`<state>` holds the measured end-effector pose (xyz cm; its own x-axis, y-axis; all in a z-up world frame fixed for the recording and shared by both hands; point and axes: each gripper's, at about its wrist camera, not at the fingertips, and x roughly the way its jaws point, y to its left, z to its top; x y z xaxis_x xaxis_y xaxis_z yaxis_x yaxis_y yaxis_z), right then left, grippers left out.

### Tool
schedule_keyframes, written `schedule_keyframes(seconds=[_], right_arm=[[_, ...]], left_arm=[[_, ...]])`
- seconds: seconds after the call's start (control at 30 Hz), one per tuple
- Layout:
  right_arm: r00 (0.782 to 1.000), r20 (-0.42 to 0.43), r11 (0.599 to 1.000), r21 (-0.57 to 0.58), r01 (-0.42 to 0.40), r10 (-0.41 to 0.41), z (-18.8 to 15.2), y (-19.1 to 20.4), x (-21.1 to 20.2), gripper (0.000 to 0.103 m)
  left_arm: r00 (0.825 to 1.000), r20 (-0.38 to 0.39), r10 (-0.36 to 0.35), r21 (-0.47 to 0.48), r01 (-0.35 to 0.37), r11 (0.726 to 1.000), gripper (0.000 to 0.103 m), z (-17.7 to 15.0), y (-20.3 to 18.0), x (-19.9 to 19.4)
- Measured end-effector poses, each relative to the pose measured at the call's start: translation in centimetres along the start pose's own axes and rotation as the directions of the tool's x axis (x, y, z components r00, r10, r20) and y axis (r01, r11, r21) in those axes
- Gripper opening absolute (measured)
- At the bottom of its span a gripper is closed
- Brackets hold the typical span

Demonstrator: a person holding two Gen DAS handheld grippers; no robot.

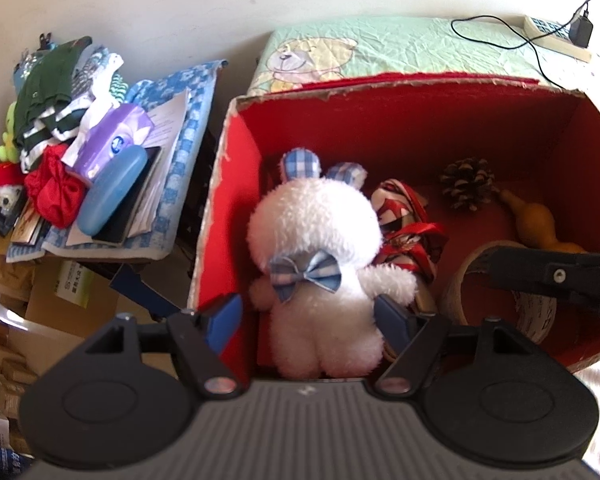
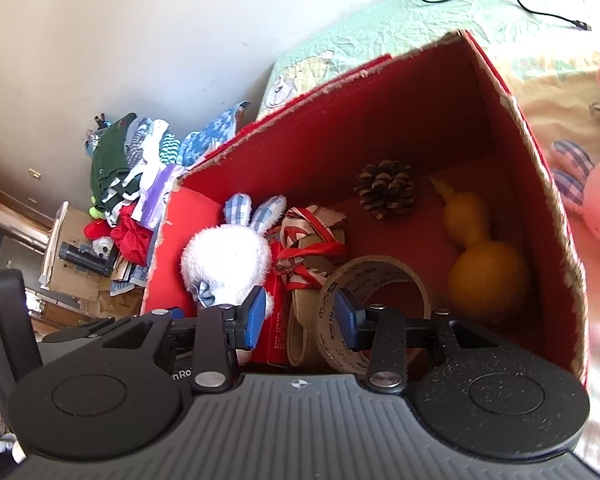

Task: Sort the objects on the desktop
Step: 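Withdraw both grippers from the box back toward the plush toys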

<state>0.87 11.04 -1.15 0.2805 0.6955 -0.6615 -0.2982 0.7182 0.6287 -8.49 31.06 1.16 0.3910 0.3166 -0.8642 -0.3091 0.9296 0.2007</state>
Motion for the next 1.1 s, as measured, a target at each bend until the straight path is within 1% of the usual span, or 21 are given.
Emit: schedule_keyframes(seconds=[0.2, 0.43, 0.6, 0.73, 0.87, 1.1], right_arm=[[1.000, 0.002, 0.999, -0.049, -0.012, 0.012, 0.4, 0.1, -0.8, 0.042], [1.000, 0.001, 0.995, -0.098, -0.016, 0.016, 0.3, 0.0, -1.6, 0.042], [1.000, 0.000, 0.994, -0.102, -0.031, 0.031, 0.2, -0.4, -2.0, 0.042], [0.999, 0.012, 0.993, -0.108, -0.040, 0.042, 0.1, -0.5, -2.6, 0.042], [0.999, 0.025, 0.991, -0.124, -0.043, 0.046, 0.0, -0.3, -3.1, 0.043], [0.998, 0.041, 0.990, -0.132, -0.047, 0.053, -0.2, -0.1, -3.6, 0.043]], left_arm=[[1.000, 0.006, 0.027, -0.039, -0.027, 0.999, 0.078, 0.2, 0.0, -0.9], [0.998, 0.007, 0.063, -0.054, -0.062, 0.997, 0.078, 0.1, -0.5, -1.7], [0.997, 0.014, 0.079, -0.060, -0.078, 0.995, 0.079, 0.0, -0.7, -2.5], [0.995, 0.022, 0.093, -0.063, -0.091, 0.994, 0.082, 0.1, -0.8, -3.0], [0.993, 0.029, 0.110, -0.059, -0.108, 0.992, 0.082, 0.2, -0.9, -3.4], [0.993, 0.047, 0.106, -0.057, -0.103, 0.993, 0.083, 0.4, -0.7, -4.3]])
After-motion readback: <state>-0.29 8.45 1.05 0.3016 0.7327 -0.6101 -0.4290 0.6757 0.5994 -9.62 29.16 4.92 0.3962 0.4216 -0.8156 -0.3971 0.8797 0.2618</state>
